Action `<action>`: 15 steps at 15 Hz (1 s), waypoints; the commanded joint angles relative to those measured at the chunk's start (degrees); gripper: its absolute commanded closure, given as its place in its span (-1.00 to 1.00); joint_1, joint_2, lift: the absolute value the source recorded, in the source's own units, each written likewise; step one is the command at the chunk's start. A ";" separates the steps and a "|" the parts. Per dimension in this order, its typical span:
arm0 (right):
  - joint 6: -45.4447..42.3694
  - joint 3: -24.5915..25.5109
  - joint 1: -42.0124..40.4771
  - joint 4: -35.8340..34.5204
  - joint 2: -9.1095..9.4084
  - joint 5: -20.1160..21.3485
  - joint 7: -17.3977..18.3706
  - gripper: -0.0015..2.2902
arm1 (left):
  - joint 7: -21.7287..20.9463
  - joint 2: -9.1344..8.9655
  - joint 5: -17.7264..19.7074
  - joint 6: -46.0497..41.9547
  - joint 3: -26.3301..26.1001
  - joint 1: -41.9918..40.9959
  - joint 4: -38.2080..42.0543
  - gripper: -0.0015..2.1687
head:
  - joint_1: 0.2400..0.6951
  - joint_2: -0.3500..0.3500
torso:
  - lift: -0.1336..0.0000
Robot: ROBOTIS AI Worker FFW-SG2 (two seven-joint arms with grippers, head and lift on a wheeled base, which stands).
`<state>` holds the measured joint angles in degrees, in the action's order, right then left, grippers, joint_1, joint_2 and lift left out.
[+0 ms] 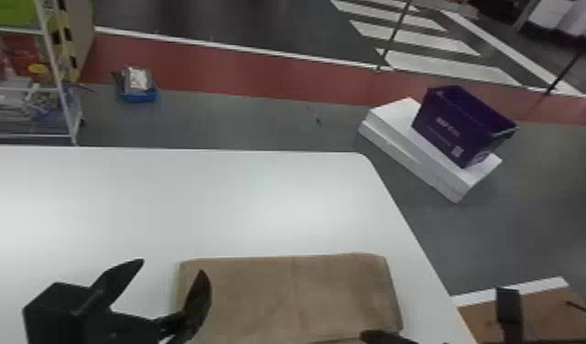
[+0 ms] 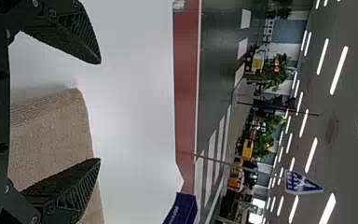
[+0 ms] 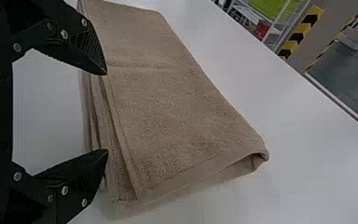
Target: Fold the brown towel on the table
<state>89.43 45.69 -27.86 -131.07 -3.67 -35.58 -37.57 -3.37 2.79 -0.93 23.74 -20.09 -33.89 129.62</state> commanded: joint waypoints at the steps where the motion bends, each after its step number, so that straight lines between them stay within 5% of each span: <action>1: -2.10 0.54 -0.79 -1.03 2.00 -0.98 -3.39 0.00 | -0.24 0.02 0.76 -3.03 1.01 -1.35 0.98 -0.85 | 1.00 -1.00 | -0.85; 4: -1.22 2.65 -0.79 -5.16 3.72 -4.58 -3.65 0.00 | -0.24 0.02 0.67 -3.21 1.19 -2.23 2.56 -0.85 | 1.00 -1.00 | -0.85; 6: -3.68 1.24 -0.26 -5.60 3.72 -3.62 -4.09 0.36 | -0.24 0.02 0.67 -3.21 1.10 -2.32 2.56 -0.85 | 1.00 -1.00 | -0.85; 9: -19.50 -5.26 -1.76 -4.37 3.72 4.91 -8.75 0.66 | -0.24 0.02 0.67 -3.56 1.19 -2.32 2.21 -0.85 | 1.00 -1.00 | -0.85; 15: -44.99 -13.87 -3.42 1.70 2.70 15.72 -8.31 0.66 | -0.85 0.37 2.25 -4.09 2.51 -2.58 2.39 -0.85 | 1.00 -1.00 | -0.85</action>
<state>48.43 34.63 -30.86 -130.06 -0.44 -23.41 -46.19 -4.22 3.16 0.95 19.76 -17.75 -36.47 131.68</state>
